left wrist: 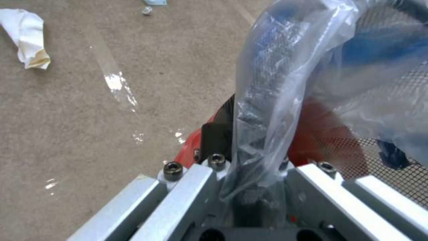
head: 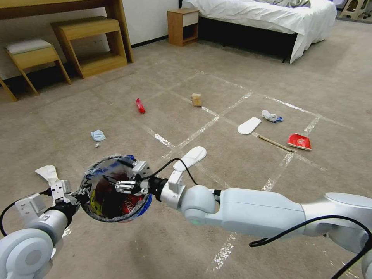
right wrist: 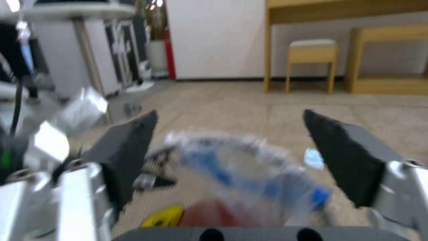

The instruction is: Pick up the trash bin and place the garbage on the floor into it.

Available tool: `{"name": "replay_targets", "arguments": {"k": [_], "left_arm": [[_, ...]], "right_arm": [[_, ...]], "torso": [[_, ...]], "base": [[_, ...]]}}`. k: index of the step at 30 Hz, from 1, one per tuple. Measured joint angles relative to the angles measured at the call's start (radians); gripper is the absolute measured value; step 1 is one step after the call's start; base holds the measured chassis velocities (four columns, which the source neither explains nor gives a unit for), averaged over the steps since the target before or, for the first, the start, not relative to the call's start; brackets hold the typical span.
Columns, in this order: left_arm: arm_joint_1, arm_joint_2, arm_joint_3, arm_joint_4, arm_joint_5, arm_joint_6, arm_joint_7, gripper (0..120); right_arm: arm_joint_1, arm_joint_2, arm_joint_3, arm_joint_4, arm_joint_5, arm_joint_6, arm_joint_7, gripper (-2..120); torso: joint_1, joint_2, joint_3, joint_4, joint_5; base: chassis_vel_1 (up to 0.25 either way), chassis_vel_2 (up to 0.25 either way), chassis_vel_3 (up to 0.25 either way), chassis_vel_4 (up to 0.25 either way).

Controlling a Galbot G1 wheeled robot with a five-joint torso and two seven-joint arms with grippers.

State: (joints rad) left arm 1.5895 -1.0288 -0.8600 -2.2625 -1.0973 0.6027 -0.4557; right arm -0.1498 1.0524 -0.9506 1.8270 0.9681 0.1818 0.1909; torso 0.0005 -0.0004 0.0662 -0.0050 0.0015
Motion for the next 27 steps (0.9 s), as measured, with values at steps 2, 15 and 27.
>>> {"name": "replay_targets", "arguments": {"k": [2, 15, 27], "left_arm": [[0.000, 0.000, -0.002, 0.005, 0.003, 0.000, 0.000, 1], [-0.001, 0.000, -0.021, 0.031, 0.031, -0.010, 0.000, 1], [0.070, -0.054, -0.078, -0.002, 0.101, -0.023, 0.025, 1]], "right_arm": [[-0.007, -0.013, 0.032, 0.015, 0.011, -0.004, 0.001, 92], [-0.242, -0.172, 0.599, 0.199, 0.103, -0.076, 0.034, 100], [-0.666, -0.233, 1.146, 0.345, 0.029, -0.123, 0.109, 100]], "torso": [[0.000, 0.000, 0.000, 0.0000, 0.0000], [0.000, 0.000, 0.000, 0.0003, 0.0001], [0.000, 0.000, 0.000, -0.0004, 0.0001]], "base": [[0.000, 0.000, 0.000, 0.000], [0.000, 0.000, 0.000, 0.000], [0.000, 0.000, 0.000, 0.000]]}}
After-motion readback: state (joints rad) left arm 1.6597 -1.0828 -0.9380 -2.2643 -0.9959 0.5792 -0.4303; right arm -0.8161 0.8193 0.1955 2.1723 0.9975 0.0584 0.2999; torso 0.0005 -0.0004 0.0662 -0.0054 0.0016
